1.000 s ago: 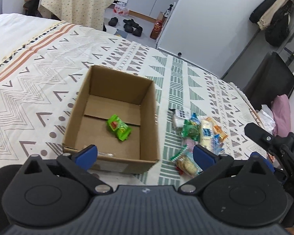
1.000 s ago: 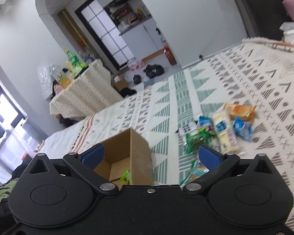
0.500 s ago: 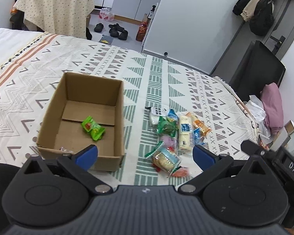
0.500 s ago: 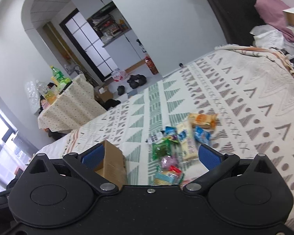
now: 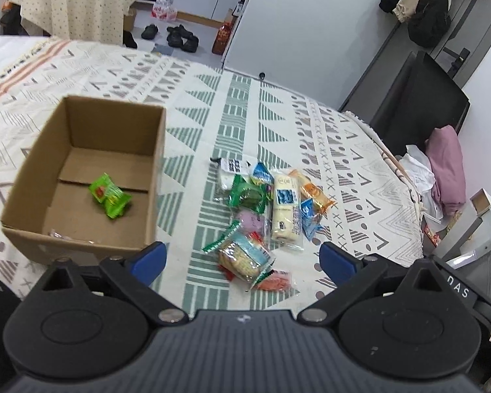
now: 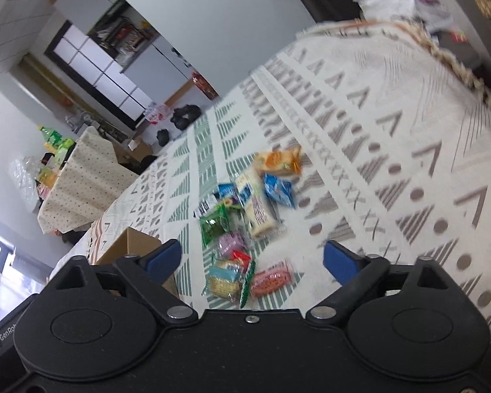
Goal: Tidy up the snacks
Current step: 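Grasp the cracker pack with the left tool while the right tool grasps the orange packet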
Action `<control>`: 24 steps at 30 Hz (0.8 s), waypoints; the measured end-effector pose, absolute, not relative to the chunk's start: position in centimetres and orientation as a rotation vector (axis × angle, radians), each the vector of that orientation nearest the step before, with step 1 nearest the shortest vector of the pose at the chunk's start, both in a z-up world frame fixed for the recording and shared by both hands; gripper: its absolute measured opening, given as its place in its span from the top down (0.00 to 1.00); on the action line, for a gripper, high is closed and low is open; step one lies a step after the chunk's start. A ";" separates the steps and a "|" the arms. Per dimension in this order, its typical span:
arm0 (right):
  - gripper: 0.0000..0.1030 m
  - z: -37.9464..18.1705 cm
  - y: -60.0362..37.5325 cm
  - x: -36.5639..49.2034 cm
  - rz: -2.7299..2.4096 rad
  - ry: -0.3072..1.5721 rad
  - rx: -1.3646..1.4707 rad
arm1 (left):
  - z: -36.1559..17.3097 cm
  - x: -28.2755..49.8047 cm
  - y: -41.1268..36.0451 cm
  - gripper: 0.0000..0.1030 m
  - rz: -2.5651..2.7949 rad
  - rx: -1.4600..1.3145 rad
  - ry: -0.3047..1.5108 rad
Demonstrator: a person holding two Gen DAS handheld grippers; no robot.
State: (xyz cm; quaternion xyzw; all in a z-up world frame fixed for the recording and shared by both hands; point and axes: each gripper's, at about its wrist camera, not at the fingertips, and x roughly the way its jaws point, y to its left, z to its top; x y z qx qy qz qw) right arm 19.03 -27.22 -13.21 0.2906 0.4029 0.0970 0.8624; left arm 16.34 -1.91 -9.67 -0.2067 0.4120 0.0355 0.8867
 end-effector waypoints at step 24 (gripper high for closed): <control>0.55 -22.5 -25.4 24.5 0.123 1.182 0.918 | -17.8 22.6 -2.9 0.25 0.116 -0.534 0.978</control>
